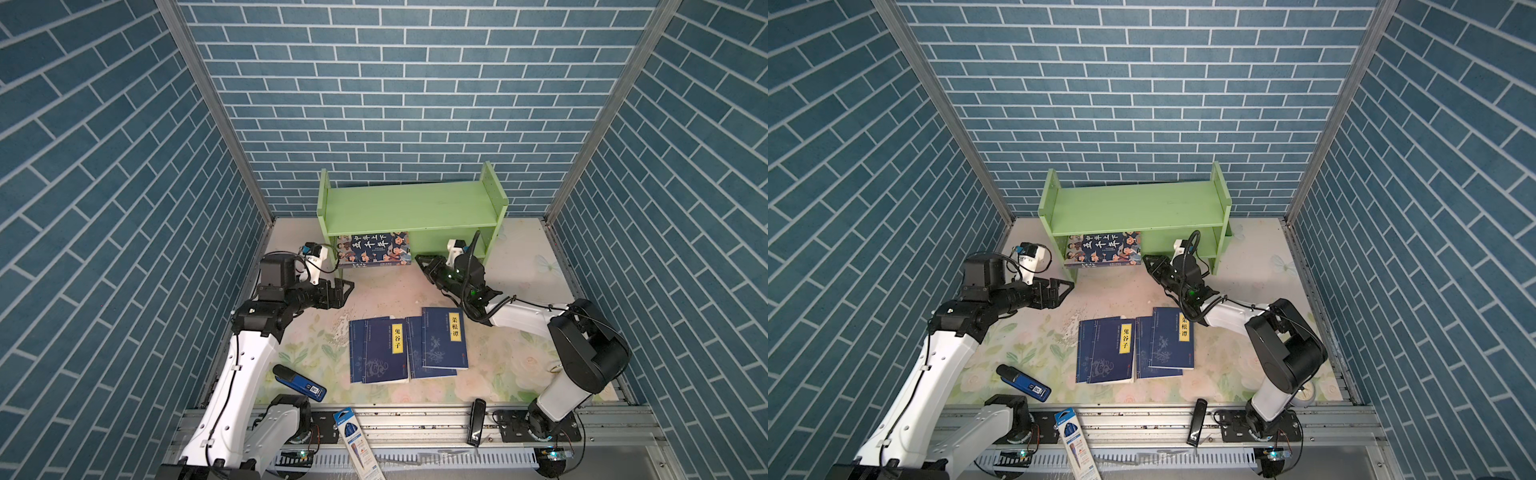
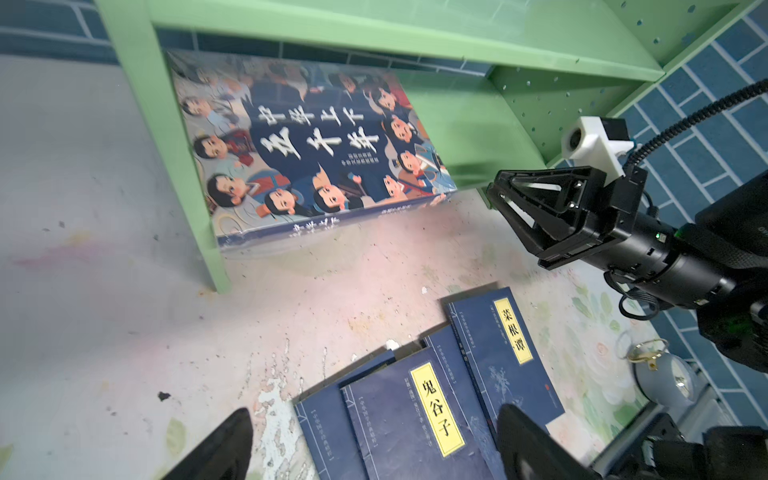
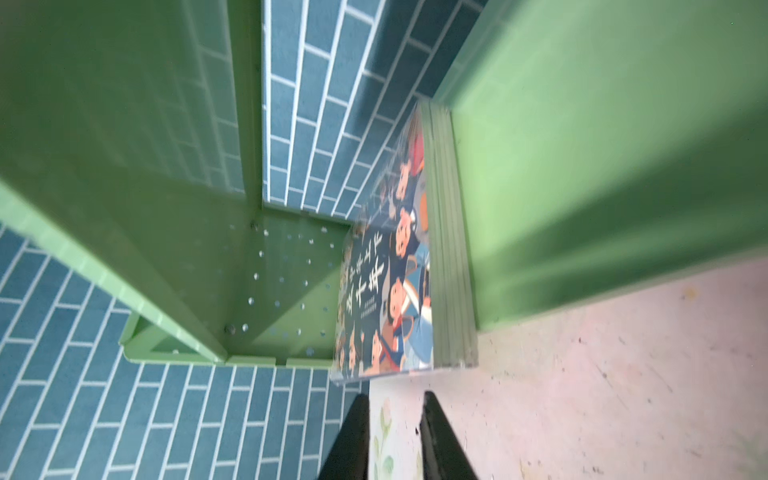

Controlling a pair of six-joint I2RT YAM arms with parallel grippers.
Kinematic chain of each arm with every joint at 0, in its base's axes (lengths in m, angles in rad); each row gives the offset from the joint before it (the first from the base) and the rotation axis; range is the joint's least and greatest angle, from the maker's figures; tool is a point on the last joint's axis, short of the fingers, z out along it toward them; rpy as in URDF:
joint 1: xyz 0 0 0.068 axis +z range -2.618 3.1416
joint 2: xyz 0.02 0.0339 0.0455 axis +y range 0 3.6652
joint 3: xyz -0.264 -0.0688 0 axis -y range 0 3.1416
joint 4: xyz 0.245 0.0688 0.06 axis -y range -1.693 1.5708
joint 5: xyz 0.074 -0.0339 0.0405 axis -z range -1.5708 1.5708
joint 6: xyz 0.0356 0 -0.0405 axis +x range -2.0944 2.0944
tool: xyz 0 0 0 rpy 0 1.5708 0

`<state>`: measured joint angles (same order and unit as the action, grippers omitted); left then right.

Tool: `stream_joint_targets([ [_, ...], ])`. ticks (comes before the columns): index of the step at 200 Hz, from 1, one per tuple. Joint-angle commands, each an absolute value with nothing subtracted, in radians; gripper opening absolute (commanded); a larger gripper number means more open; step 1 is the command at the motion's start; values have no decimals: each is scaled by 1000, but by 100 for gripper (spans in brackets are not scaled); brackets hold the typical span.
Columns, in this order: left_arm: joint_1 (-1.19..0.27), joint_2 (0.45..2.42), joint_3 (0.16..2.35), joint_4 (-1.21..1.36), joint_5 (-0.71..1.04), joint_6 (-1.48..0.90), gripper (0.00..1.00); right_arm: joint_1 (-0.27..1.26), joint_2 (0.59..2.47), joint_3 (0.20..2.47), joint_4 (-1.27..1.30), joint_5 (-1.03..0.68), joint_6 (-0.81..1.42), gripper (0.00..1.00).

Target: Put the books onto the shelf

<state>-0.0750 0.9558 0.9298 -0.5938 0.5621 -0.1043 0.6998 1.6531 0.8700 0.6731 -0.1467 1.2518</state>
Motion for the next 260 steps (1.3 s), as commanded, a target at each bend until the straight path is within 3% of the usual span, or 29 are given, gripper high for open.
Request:
stream_joint_targets([
  [1,-71,957,845,-477,651,-117,92,731,1634,898,623,-208,1190,20],
  [41,-71,1006,749,-325,647,-74,92,744,1719,924,700,-216,1208,13],
  [128,-71,1172,703,-12,660,-133,88,731,1831,984,736,-195,1211,12],
  [260,-71,1258,701,136,612,-95,88,699,1908,1023,804,-202,1248,12],
])
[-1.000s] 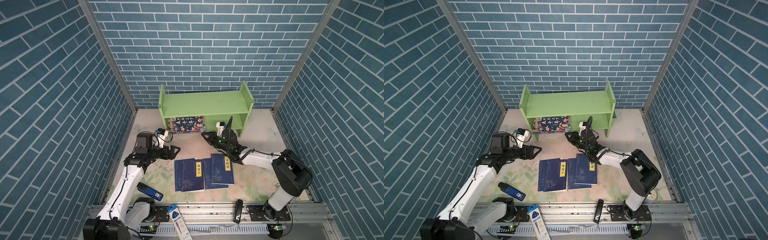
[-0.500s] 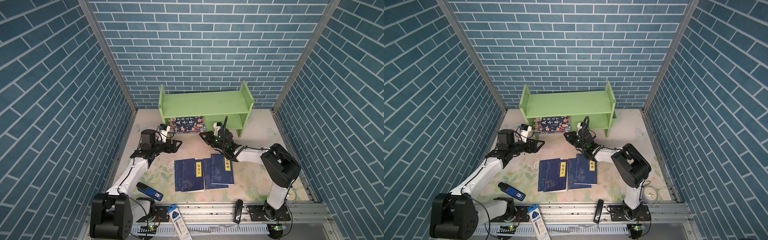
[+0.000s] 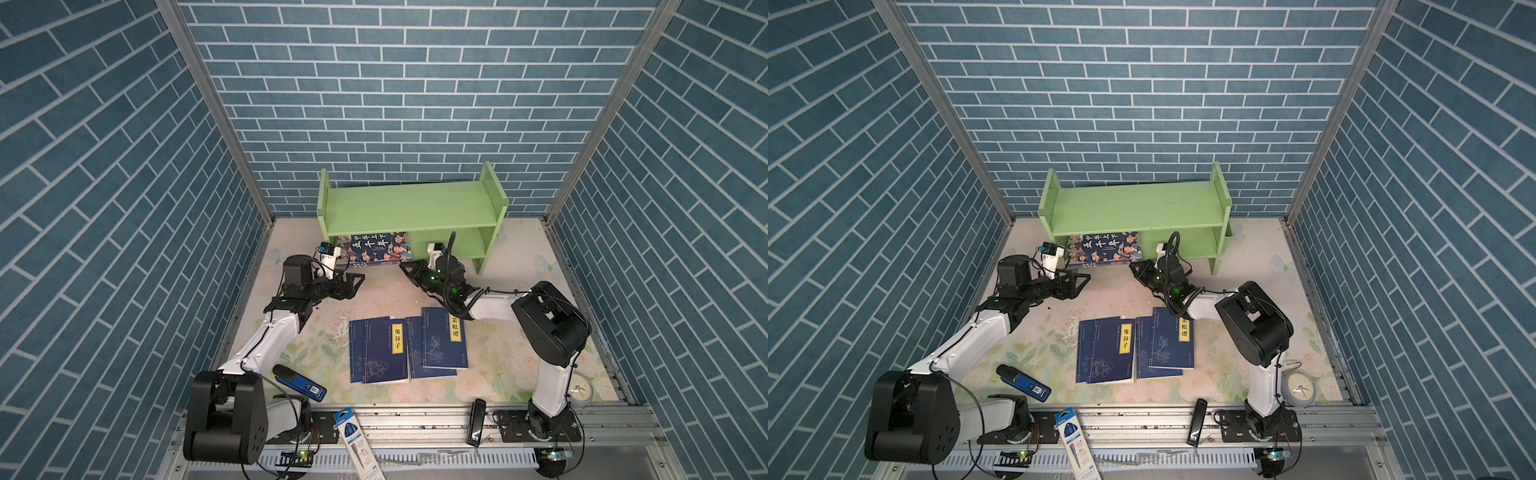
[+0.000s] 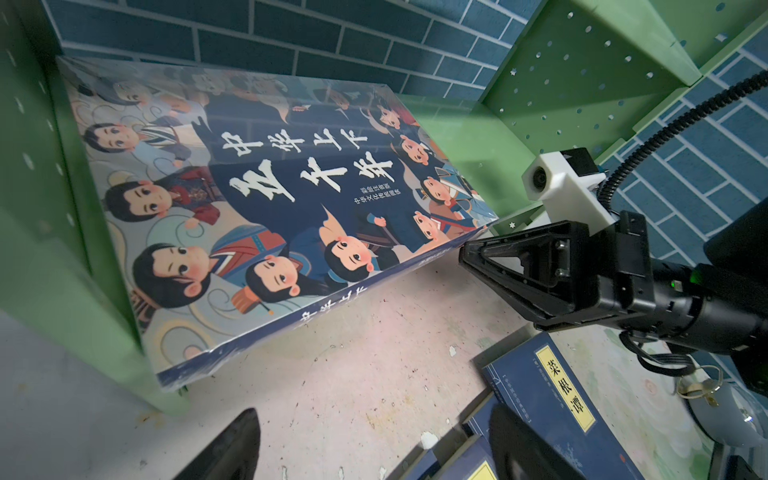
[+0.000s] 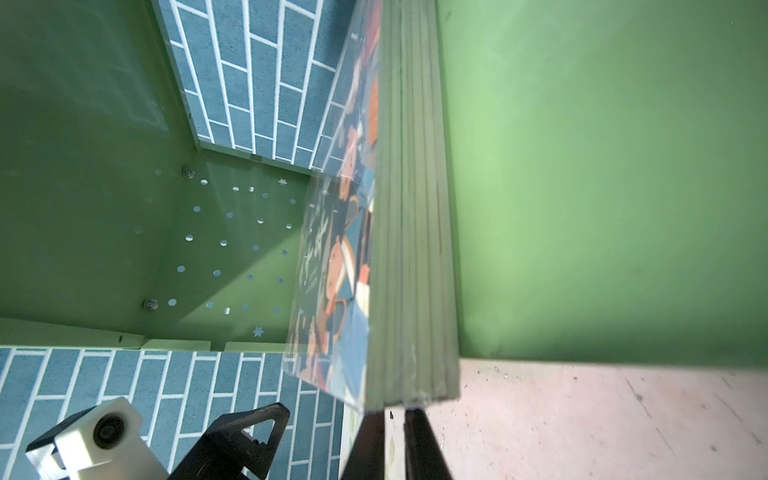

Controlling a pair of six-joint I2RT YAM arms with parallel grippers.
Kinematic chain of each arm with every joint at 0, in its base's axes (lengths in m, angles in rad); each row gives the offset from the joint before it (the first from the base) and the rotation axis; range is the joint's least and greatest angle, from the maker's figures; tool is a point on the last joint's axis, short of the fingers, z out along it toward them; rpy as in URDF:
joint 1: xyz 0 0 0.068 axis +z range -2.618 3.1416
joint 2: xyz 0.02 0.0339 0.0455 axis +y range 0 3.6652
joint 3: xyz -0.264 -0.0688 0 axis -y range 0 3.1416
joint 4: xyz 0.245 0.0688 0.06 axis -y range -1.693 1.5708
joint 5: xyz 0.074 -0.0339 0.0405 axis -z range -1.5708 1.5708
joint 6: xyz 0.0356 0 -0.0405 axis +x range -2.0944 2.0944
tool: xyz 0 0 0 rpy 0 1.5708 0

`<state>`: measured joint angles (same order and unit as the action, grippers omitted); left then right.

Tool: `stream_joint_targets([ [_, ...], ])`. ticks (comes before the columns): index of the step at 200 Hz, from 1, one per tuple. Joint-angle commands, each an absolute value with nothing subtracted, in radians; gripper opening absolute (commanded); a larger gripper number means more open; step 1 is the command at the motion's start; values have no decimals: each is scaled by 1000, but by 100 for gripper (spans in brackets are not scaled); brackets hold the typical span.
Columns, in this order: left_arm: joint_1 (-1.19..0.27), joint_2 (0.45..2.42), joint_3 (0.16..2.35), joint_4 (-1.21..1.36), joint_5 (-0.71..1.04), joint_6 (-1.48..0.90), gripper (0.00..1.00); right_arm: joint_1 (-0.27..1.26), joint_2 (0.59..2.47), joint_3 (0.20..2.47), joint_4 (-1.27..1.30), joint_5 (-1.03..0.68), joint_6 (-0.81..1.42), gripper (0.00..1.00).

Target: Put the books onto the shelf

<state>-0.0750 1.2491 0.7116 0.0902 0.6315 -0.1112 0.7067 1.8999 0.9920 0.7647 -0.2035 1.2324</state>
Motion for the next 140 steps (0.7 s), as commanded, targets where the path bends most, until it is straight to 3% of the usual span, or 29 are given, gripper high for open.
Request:
stream_joint_targets([
  [1,-71,1258,701,136,610,-95,88,699,1907,1024,805,-202,1249,12],
  [140,-72,1320,736,64,571,-66,87,699,1892,1025,820,-204,1254,12],
])
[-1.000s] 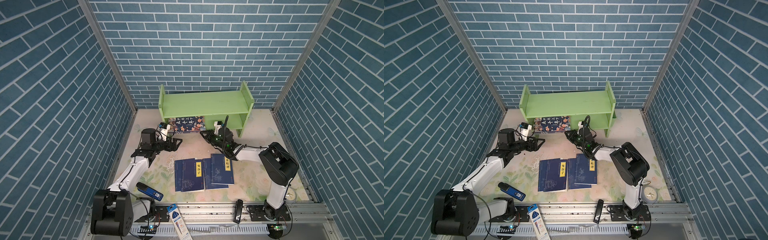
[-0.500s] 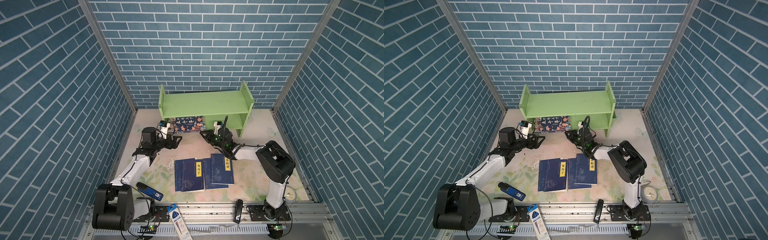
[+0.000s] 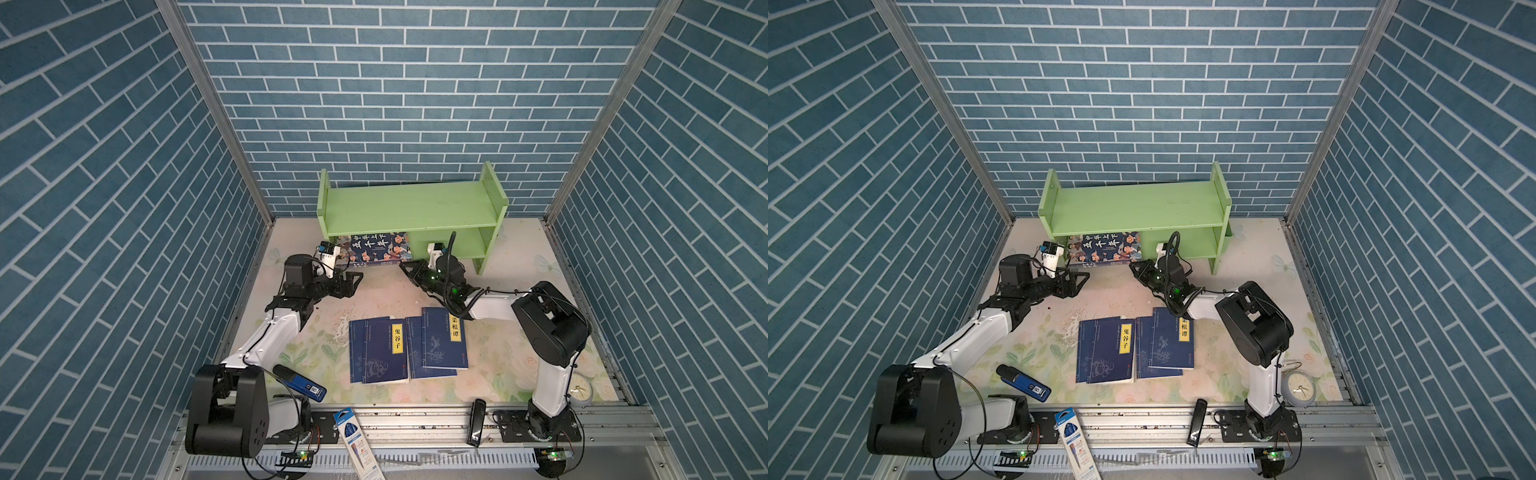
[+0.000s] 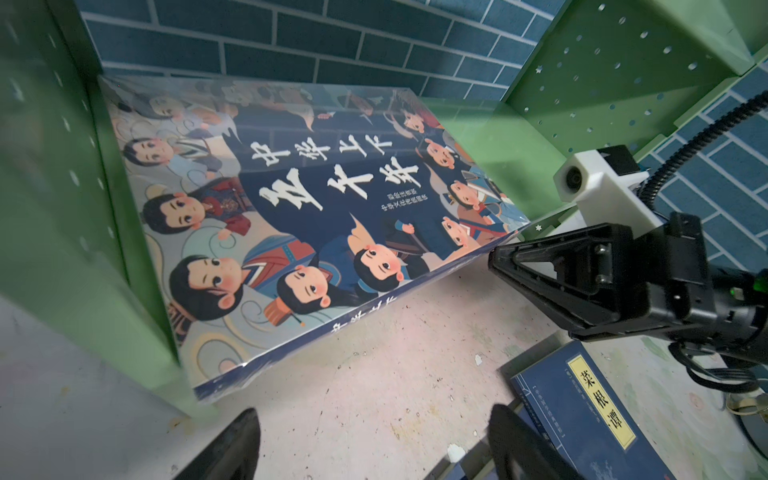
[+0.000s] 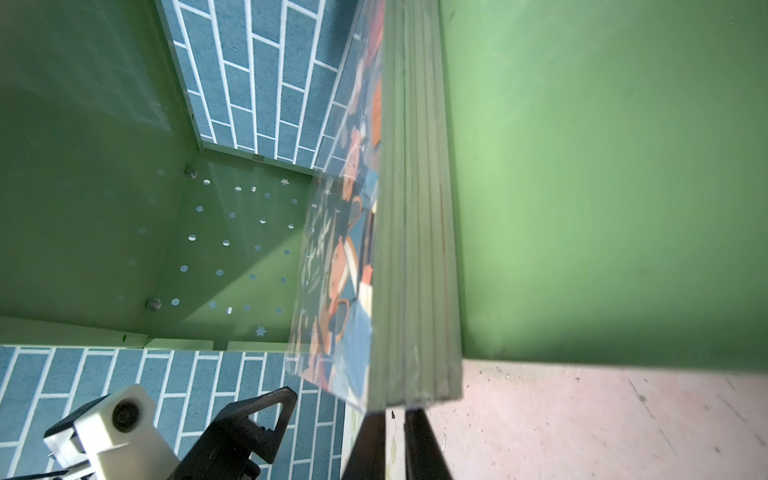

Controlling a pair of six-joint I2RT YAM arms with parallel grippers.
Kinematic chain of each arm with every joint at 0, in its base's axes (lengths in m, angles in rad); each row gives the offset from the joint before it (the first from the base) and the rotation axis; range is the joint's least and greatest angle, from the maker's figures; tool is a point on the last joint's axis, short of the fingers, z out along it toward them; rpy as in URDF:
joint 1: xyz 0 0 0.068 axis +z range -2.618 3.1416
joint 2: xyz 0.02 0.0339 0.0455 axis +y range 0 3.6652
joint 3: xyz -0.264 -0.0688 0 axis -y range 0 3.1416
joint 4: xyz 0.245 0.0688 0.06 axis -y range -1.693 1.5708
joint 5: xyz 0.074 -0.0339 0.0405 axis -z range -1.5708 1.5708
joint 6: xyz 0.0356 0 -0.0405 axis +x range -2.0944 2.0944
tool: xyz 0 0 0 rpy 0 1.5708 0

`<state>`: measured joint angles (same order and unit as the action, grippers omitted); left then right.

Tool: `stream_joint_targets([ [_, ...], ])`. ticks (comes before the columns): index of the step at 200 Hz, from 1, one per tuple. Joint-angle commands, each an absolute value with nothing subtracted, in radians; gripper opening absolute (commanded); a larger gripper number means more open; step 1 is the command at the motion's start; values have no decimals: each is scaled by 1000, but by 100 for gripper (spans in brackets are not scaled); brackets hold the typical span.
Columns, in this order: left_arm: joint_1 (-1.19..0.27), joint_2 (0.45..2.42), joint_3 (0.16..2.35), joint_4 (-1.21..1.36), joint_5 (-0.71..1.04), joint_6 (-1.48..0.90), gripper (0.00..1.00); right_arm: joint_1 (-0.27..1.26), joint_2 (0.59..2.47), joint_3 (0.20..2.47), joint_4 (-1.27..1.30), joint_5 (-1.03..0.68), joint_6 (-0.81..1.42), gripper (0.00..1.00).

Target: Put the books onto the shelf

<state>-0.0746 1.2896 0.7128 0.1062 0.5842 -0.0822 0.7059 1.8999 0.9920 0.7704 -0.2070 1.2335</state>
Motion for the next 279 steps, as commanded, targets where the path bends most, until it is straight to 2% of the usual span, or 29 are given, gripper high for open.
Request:
stream_joint_targets([
  [1,-72,1321,736,66,568,-66,87,699,1892,1024,819,-204,1254,12],
  [219,-72,1377,758,215,499,-112,87,699,1885,1042,809,-216,1256,12],
  [279,-71,1299,757,95,511,-100,87,702,1848,997,825,-202,1257,13],
])
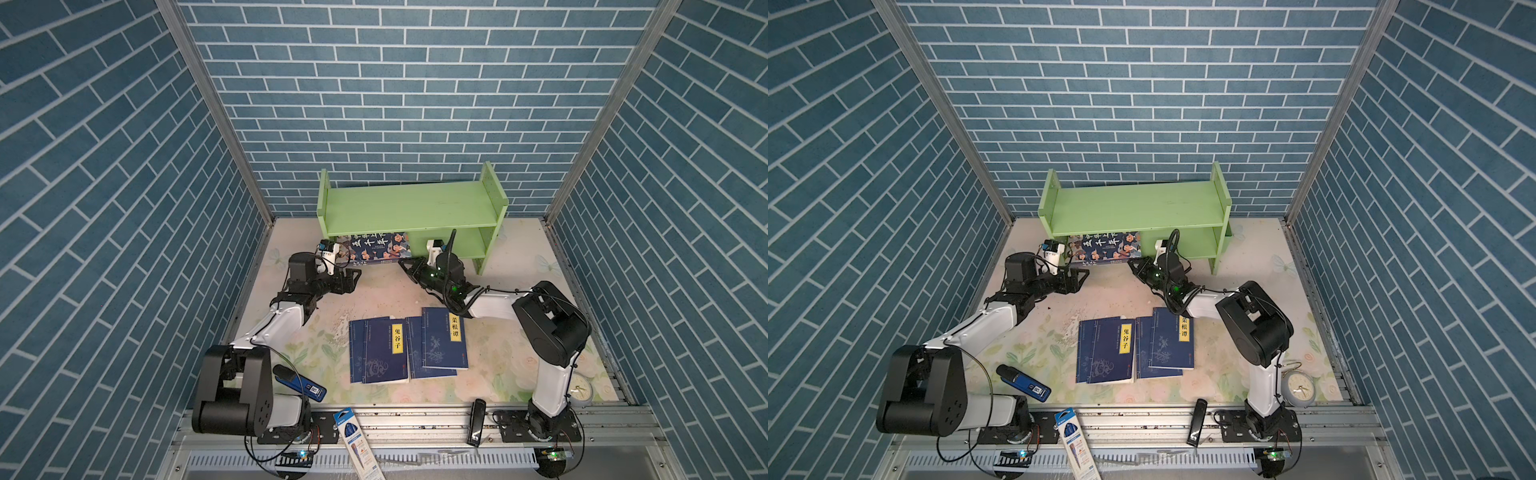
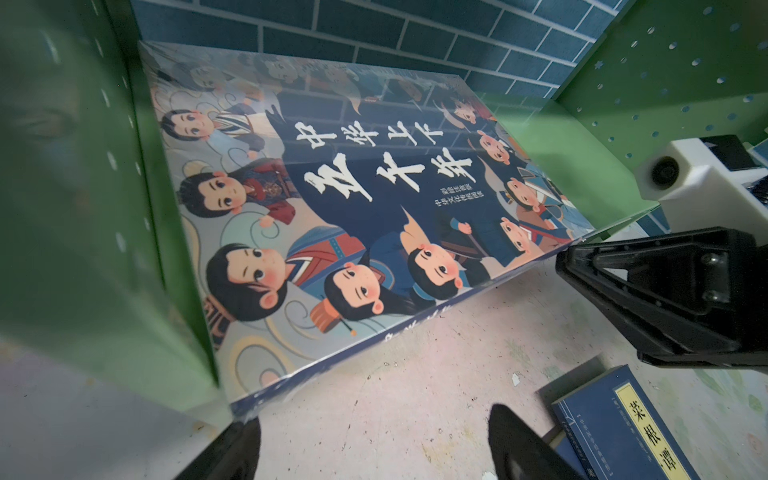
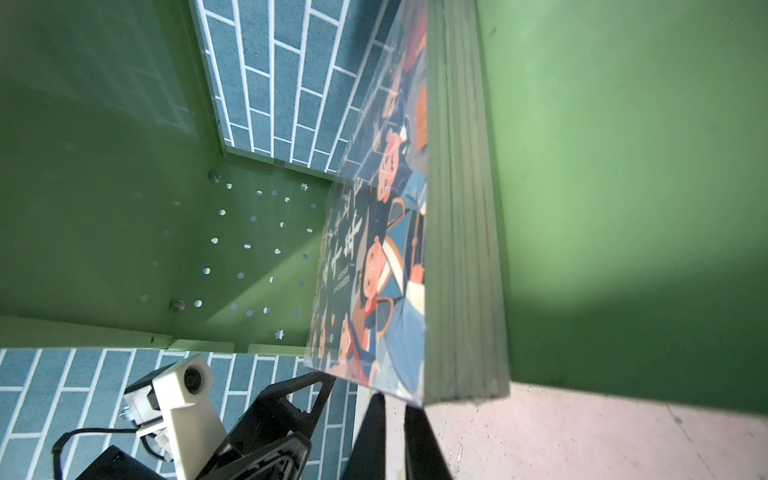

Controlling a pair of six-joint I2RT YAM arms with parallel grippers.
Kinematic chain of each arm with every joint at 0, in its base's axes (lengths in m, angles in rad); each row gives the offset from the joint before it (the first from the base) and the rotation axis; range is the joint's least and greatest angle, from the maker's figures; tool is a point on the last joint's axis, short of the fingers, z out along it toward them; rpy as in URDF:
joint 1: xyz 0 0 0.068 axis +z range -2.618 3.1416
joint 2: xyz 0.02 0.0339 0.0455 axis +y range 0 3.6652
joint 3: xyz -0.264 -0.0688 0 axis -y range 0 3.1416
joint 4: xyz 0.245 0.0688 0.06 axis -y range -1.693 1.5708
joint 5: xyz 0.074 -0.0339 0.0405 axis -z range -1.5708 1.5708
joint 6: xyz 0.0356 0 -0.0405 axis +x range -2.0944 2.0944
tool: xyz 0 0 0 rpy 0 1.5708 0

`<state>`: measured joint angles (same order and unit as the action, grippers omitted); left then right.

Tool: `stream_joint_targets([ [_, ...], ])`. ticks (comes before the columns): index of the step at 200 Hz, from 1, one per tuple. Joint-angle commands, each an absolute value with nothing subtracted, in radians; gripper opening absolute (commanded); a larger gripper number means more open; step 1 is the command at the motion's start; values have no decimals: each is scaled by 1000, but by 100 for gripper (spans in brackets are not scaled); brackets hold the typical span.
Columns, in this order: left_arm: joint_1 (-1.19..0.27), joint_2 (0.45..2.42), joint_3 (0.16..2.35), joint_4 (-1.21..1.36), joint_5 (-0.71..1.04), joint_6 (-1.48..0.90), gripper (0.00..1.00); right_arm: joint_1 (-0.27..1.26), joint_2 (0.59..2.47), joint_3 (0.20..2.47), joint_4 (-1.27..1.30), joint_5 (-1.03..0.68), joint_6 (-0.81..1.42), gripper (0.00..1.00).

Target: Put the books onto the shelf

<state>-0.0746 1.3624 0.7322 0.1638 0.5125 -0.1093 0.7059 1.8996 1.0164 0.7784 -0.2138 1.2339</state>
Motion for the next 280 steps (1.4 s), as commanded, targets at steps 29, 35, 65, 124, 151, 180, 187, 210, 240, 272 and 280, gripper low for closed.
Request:
stream_joint_targets([
  [29,-71,1192,763,-55,523,-76,87,695,1786,931,830,-162,1244,14],
  [35,-71,1174,767,-87,525,-70,87,696,1774,921,826,-153,1242,14],
  [65,-67,1117,810,-244,525,-81,88,676,1742,904,803,-145,1229,15],
  [124,-45,1065,907,-425,560,-123,89,633,1773,933,779,-126,1235,15],
  [151,-37,1049,929,-486,582,-133,91,625,1819,960,797,-130,1250,15],
  [180,-31,1050,955,-564,591,-147,94,624,1864,1008,794,-152,1259,15],
  [187,-28,1050,960,-582,593,-152,96,625,1872,1016,795,-159,1264,15],
  [210,-9,1055,973,-617,607,-163,100,627,1882,1026,792,-170,1272,15],
  [240,18,1076,983,-644,644,-202,100,639,1893,1045,781,-191,1278,15],
  [272,41,1098,977,-645,702,-240,100,656,1907,1065,776,-205,1279,15],
  [280,44,1100,976,-642,706,-241,100,660,1912,1068,776,-207,1281,15],
])
